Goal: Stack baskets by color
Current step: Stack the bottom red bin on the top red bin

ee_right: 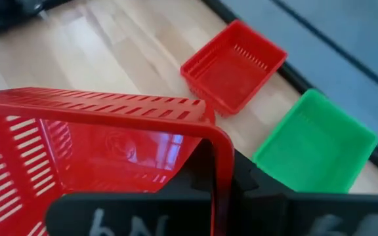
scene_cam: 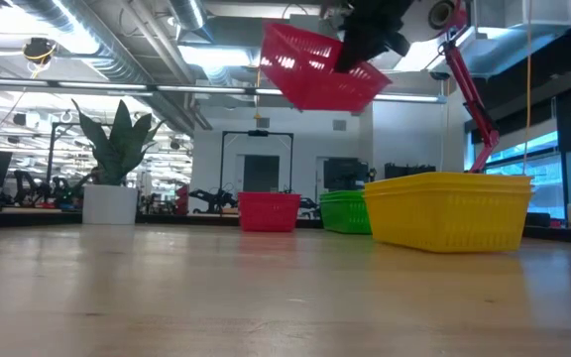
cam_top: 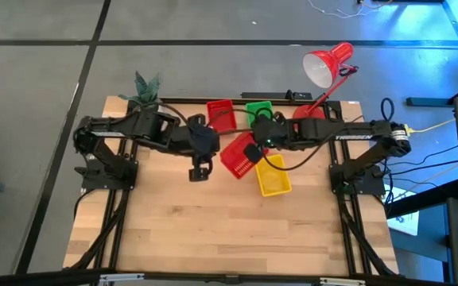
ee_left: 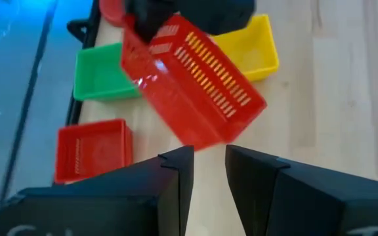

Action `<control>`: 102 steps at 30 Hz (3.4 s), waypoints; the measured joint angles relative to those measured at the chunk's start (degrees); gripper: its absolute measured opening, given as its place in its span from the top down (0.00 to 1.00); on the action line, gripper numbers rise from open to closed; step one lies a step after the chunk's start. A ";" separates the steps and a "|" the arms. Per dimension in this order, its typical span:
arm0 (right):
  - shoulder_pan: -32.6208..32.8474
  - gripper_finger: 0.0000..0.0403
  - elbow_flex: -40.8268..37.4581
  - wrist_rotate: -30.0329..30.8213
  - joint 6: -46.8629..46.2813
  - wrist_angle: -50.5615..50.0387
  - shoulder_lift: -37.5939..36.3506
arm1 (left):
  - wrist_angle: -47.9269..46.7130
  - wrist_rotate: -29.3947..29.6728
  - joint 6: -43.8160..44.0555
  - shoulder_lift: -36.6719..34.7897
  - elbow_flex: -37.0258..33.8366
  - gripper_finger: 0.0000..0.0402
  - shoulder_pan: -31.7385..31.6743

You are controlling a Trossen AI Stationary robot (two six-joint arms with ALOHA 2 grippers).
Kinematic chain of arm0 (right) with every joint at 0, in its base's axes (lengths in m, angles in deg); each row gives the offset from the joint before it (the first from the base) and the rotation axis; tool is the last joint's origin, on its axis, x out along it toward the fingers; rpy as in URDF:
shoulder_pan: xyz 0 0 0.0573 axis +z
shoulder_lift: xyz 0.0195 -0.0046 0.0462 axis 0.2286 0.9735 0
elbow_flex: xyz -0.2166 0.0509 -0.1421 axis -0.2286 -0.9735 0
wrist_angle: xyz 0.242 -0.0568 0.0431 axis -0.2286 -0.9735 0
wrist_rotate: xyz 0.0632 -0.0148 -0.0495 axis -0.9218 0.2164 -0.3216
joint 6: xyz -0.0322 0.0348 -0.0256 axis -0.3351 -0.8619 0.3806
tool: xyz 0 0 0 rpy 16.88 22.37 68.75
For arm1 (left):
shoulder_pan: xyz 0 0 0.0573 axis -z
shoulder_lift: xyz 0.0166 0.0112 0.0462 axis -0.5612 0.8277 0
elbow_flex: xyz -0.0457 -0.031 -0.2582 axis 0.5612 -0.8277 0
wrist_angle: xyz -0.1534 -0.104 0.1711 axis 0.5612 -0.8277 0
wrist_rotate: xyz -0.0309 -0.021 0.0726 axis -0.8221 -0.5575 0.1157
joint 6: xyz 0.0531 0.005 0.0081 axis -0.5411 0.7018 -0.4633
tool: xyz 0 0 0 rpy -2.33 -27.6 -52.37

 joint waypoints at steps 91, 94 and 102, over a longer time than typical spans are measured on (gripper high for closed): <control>4.46 0.86 3.65 10.56 6.35 5.51 0.28 | -4.13 29.10 -1.93 12.71 0.00 1.00 -1.76; 4.57 0.78 3.65 7.76 7.59 5.62 0.11 | -6.04 26.85 -1.71 12.71 0.00 1.00 -2.34; 6.63 0.62 3.78 3.70 8.77 6.38 -1.44 | -8.46 23.46 -1.24 12.68 -0.11 1.00 -3.65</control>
